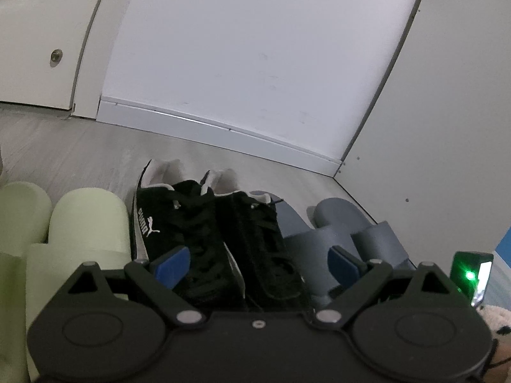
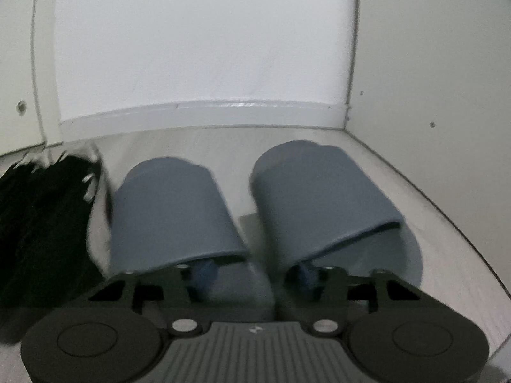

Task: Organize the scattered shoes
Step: 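Close the right tool on both grey slides together at their straps, then carry both grey slides into the wall corner and open the right tool, then move the right tool to the black Puma sneakers and grasp both heels, then lift and carry the Puma sneakers with the right tool toward the grey slides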

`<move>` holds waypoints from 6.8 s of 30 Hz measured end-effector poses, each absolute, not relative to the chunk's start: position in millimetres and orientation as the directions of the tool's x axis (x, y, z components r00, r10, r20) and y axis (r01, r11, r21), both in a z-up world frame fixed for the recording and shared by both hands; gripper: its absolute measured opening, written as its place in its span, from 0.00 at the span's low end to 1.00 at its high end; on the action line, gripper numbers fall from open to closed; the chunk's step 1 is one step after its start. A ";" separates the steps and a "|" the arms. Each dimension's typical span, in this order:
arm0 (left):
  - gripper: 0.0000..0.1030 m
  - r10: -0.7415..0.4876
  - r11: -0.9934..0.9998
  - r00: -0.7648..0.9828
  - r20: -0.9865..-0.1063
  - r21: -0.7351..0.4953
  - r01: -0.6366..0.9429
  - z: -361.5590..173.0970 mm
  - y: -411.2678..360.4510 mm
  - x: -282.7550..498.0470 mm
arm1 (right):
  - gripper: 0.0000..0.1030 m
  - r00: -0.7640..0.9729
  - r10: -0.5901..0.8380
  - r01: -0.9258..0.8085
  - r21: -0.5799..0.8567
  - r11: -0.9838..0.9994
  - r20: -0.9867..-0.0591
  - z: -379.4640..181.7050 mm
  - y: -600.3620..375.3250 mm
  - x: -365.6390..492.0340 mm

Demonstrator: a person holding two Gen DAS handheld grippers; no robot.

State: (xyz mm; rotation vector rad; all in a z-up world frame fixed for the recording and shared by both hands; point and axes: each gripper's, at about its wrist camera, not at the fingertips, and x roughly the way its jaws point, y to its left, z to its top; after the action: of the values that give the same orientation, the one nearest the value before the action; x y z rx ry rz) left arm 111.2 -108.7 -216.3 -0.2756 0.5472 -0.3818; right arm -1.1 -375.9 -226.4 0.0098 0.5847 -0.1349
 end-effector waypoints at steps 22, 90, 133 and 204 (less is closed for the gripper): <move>0.91 -0.400 0.891 0.795 -0.456 -0.395 0.222 -219.0 -98.7 109.0 | 0.28 0.888 -0.122 0.150 0.027 0.988 -0.442 -188.6 -387.1 10.9; 0.90 -0.431 0.877 0.810 -0.398 -0.395 0.272 -220.7 -93.1 216.8 | 0.59 0.788 -0.098 0.165 0.055 0.985 -0.608 -213.3 -554.4 181.7; 0.91 -0.034 0.903 0.896 -0.443 -0.397 -0.162 -176.5 26.1 98.5 | 0.77 0.592 0.120 -0.261 -0.049 0.964 -0.797 -171.7 -169.1 157.9; 0.91 -0.172 0.858 0.924 -0.341 -0.513 -0.029 -183.5 18.4 111.3 | 0.41 0.546 0.108 -0.188 0.004 0.982 -0.831 -206.6 -180.0 199.4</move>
State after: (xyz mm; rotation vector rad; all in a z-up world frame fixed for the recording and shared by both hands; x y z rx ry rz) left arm 111.3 18.4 -183.5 -0.5374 0.3892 -0.0773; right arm 199.4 -180.0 -206.6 -0.0888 0.9779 0.1752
